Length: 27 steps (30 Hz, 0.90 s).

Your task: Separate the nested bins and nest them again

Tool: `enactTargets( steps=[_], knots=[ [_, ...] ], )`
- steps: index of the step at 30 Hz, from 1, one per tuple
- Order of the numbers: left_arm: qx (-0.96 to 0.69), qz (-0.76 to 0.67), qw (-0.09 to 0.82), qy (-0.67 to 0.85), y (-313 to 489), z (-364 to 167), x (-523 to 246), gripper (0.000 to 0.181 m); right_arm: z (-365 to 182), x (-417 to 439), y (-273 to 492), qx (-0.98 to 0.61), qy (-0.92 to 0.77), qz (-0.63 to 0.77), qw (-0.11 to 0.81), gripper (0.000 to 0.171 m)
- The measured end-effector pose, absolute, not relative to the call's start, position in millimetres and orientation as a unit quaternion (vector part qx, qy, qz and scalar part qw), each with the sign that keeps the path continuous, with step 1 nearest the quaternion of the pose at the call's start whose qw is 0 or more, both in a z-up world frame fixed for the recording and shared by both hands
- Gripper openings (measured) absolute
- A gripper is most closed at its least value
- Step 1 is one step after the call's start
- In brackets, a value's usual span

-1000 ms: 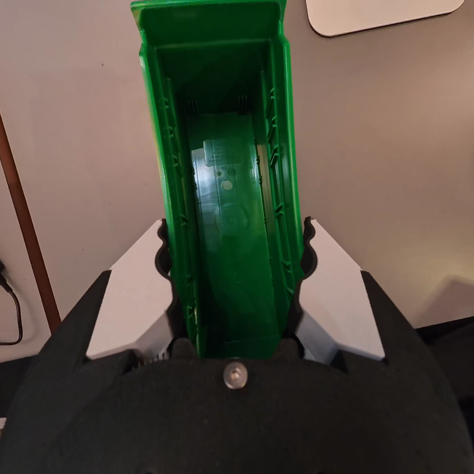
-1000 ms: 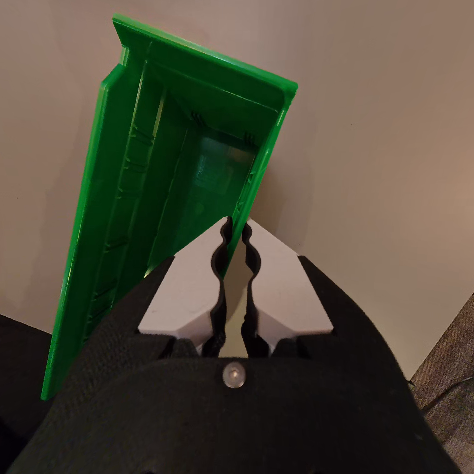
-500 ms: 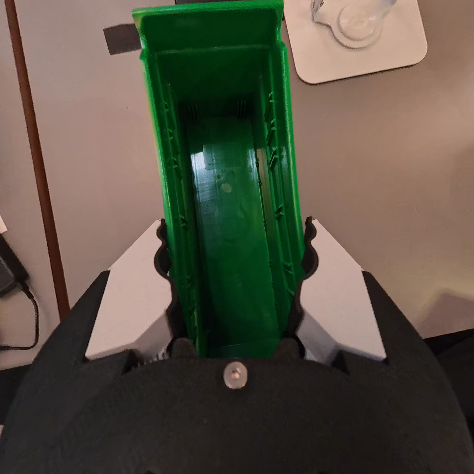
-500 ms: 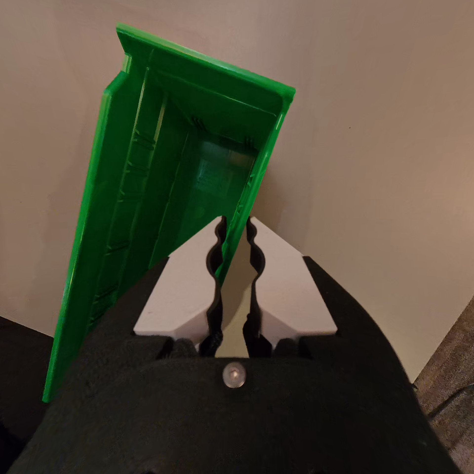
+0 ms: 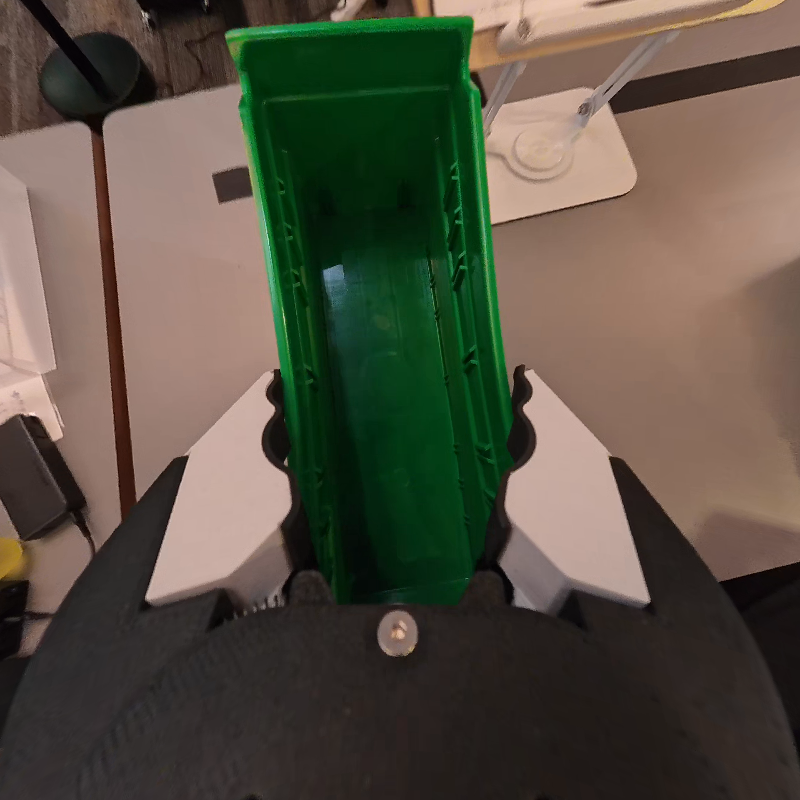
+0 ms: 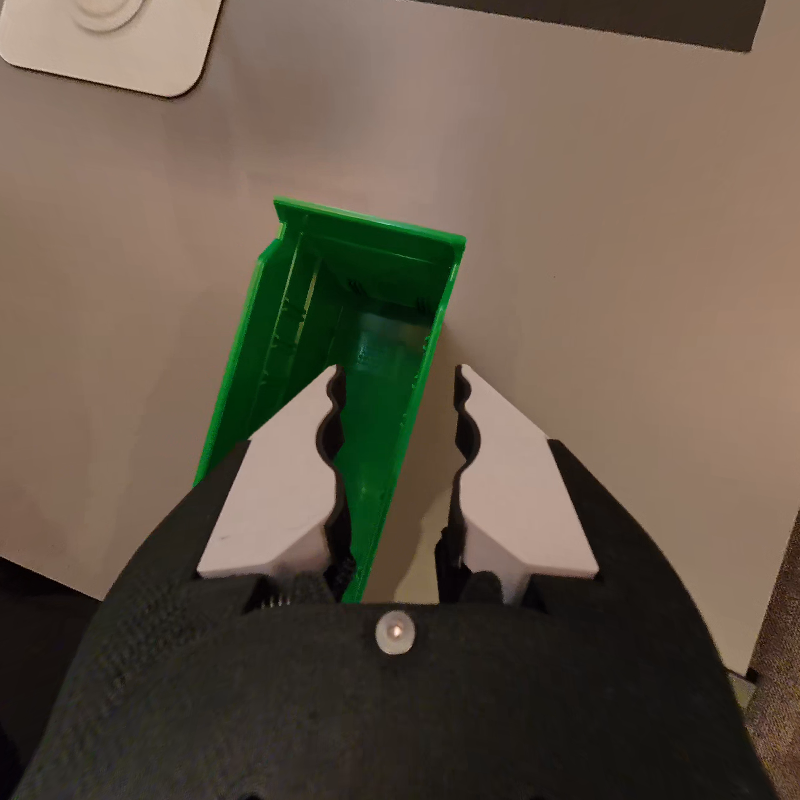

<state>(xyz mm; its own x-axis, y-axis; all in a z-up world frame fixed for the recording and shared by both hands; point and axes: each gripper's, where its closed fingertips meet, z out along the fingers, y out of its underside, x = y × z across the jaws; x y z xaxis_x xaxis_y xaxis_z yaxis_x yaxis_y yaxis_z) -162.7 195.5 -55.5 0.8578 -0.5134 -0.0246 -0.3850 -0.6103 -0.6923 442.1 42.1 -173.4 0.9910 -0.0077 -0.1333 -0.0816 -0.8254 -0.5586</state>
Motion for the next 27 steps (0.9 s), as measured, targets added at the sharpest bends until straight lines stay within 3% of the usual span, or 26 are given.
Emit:
enactTargets(
  steps=[8, 13, 18, 27],
  knots=[
    [-0.857, -0.139, 0.366, 0.334, 162.6, -32.4, -65.7, 0.104, -132.9, 425.3, 45.6, -0.929, 0.017, 0.055, 0.365, 0.051],
    [-0.842, -0.187, 0.319, 0.392, 135.5, -76.8, 19.5, 0.105, -100.1, 390.8, 43.3, -0.913, -0.021, 0.053, 0.405, 0.05],
    [-0.837, -0.209, 0.267, 0.429, 114.0, -140.2, 84.1, 0.106, -87.0, 335.0, 36.7, -0.909, -0.079, 0.082, 0.401, 0.063],
    [-0.84, -0.2, 0.214, 0.458, 83.2, -209.0, 123.0, 0.112, -108.7, 244.4, 25.9, -0.908, -0.149, 0.143, 0.366, 0.061]
  ],
)
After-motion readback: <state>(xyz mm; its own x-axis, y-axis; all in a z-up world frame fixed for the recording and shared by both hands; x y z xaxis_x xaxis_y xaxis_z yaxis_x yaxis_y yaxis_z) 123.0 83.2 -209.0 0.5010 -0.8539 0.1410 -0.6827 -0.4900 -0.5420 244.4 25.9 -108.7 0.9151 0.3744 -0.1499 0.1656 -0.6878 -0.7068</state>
